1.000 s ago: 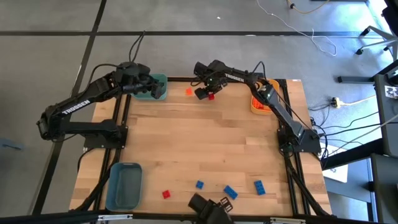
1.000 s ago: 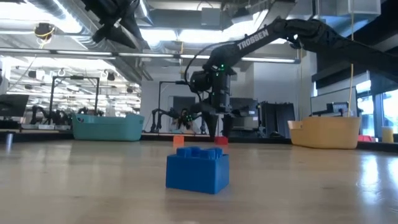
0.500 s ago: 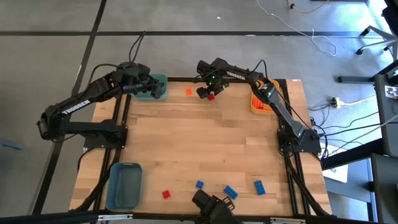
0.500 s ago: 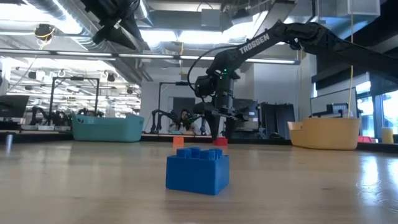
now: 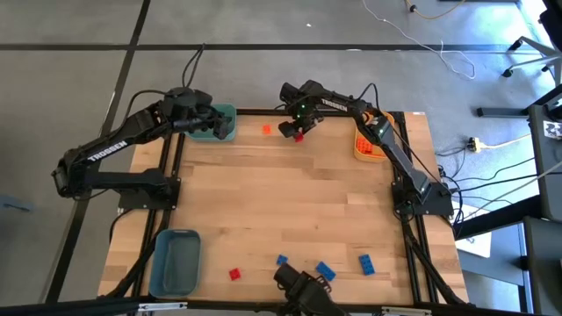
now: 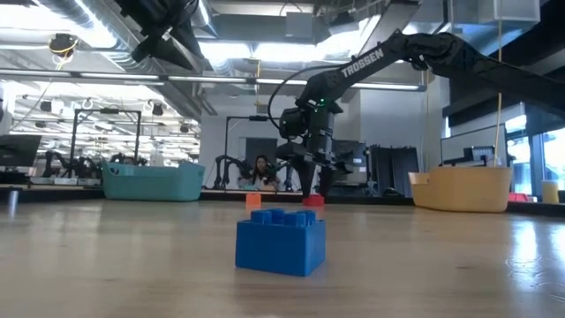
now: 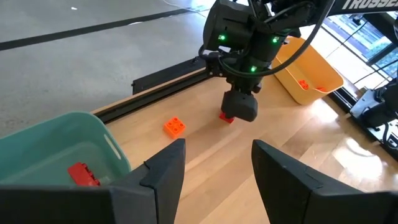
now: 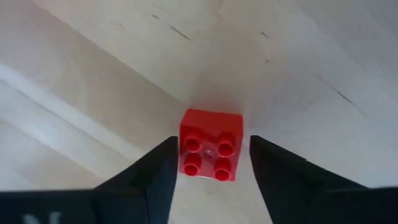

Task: Sort & place blocks by color
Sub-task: Put the red game piece into the green bin

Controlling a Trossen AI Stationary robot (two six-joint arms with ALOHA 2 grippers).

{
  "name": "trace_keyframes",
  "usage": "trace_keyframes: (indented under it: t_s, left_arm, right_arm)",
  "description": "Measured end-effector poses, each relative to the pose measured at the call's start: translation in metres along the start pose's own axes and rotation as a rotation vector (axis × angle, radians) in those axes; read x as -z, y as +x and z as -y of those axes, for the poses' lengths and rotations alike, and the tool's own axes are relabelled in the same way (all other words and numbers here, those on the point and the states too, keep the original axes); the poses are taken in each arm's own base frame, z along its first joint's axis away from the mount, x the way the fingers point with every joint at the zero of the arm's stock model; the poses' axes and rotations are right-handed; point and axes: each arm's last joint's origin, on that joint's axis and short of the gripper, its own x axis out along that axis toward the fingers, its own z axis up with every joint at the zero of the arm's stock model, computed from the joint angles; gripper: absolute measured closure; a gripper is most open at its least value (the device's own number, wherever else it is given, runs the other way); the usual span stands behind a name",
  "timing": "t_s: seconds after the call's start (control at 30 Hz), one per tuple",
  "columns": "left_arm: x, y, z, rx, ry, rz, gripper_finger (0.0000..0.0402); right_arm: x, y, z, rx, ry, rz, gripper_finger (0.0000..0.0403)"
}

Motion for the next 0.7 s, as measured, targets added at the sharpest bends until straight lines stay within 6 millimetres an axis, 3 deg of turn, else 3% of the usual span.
trace_keyframes:
  t_s: [0.3, 0.7]
  left_arm:
    - [0.0, 0.0, 0.0, 0.0, 0.0, 0.0, 0.0224]
    - [0.0, 0.0, 0.0, 0.0, 0.003, 0.0, 0.0224]
  right_arm:
    - [-0.002, 0.0, -0.001, -0.048, -0.01, 0.001, 0.0291]
    - [0.004, 0.003, -0.015, -0.05, -0.037, -0.01, 0.0293]
